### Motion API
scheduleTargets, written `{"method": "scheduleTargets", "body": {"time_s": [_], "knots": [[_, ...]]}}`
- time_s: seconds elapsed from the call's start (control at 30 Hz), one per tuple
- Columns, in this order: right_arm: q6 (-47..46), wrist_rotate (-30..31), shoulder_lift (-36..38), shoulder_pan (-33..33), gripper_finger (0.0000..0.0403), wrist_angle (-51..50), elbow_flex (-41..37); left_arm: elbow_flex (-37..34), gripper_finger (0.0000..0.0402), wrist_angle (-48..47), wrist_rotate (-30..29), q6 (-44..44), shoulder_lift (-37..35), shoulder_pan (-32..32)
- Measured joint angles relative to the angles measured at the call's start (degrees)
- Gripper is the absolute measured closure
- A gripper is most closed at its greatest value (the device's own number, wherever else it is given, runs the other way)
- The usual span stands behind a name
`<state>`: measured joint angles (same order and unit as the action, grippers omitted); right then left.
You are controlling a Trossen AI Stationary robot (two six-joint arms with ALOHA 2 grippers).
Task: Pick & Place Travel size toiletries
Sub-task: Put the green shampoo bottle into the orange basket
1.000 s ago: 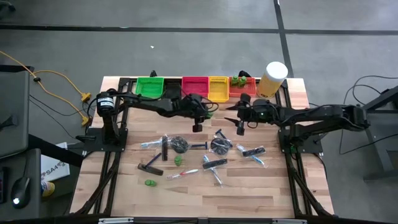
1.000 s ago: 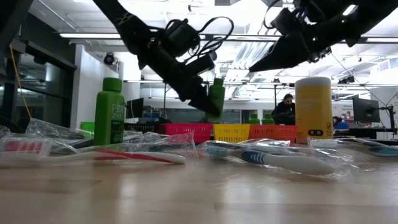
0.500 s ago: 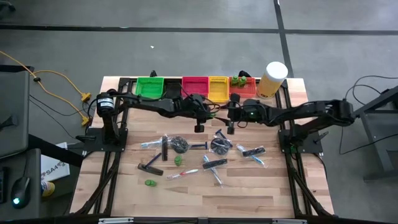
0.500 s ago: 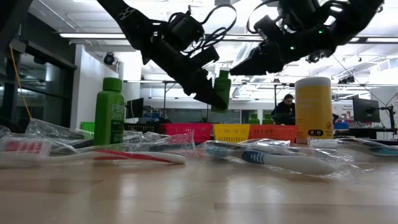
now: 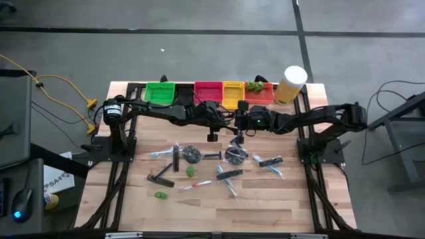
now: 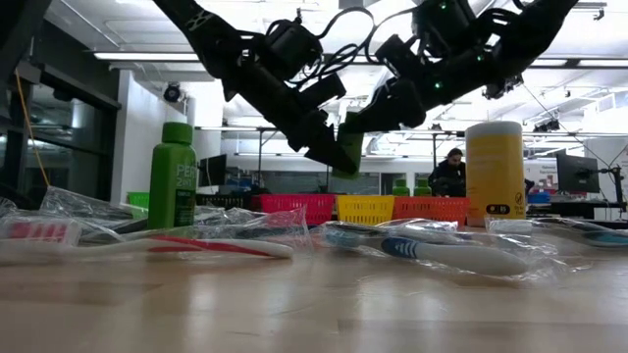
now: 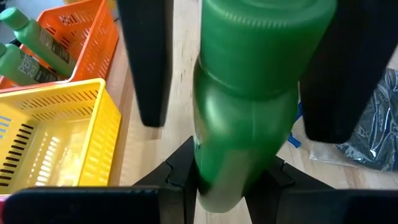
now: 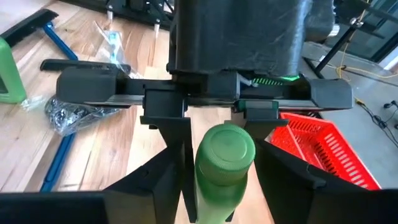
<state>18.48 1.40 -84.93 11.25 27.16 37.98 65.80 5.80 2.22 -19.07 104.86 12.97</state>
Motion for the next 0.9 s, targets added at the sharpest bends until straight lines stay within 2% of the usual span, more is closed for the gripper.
{"method": "scheduleTargets", "body": {"time_s": [0.23, 0.43, 0.7, 0.8, 0.9], "knots": [[0.5, -0.2, 0.0, 0.0, 0.0308, 0.6, 0.0, 0.0, 0.0311, 0.0, -0.1, 0.0, 0.0, 0.0], [-0.4, 0.0, 0.0, 0.0, 0.0309, 0.6, 0.0, 0.0, 0.0301, -0.3, 0.0, -0.2, 0.0, 0.0], [-1.1, 5.0, 2.8, 0.5, 0.0309, -3.3, 0.0, 0.1, 0.0206, -2.0, -4.1, 0.3, 0.0, 0.1], [-2.3, 5.9, 5.5, 1.7, 0.0309, -6.6, 0.0, 0.1, 0.0191, -3.5, -7.8, 0.4, -0.3, 0.0], [-2.5, 11.4, 8.8, 3.2, 0.0309, -12.0, 0.0, 0.1, 0.019, -5.1, -8.9, 0.5, -0.7, 0.1]]}}
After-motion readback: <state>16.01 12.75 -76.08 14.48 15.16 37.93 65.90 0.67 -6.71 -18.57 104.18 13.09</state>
